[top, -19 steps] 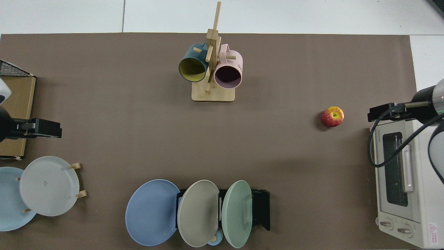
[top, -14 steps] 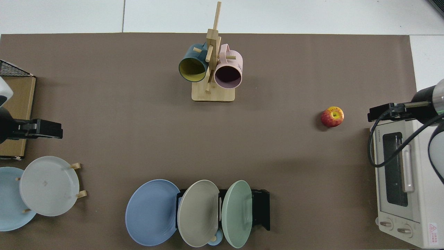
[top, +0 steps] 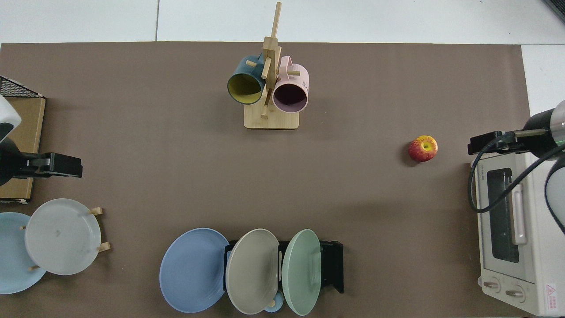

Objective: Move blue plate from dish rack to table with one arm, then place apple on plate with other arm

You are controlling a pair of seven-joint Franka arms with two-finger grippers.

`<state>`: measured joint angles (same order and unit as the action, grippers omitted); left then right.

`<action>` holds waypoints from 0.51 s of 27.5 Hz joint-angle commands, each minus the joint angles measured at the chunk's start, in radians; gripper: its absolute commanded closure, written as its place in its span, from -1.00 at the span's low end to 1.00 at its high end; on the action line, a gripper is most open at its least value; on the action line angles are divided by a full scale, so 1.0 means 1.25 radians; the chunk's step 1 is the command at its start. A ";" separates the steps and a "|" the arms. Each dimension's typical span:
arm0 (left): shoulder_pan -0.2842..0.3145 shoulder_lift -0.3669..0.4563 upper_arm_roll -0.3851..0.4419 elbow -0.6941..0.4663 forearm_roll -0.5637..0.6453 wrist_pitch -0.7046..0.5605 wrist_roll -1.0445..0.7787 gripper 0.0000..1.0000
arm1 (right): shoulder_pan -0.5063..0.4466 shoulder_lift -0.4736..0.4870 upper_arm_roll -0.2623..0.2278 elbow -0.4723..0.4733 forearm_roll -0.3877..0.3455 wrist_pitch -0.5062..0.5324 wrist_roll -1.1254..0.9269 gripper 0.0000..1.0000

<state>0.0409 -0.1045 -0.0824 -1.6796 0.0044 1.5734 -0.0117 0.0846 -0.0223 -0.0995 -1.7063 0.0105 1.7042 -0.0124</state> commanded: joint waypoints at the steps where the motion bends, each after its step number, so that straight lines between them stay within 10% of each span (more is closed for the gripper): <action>1: -0.011 -0.024 0.006 -0.033 -0.007 0.003 -0.002 -1.00 | -0.006 -0.015 0.005 -0.020 0.000 0.016 -0.017 -1.00; 14: -0.011 -0.077 -0.086 -0.137 0.031 -0.005 -0.099 -1.00 | -0.006 -0.015 0.005 -0.020 0.000 0.015 -0.017 -1.00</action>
<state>0.0337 -0.1342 -0.1497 -1.7492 0.0171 1.5595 -0.0760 0.0846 -0.0223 -0.0995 -1.7063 0.0105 1.7042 -0.0124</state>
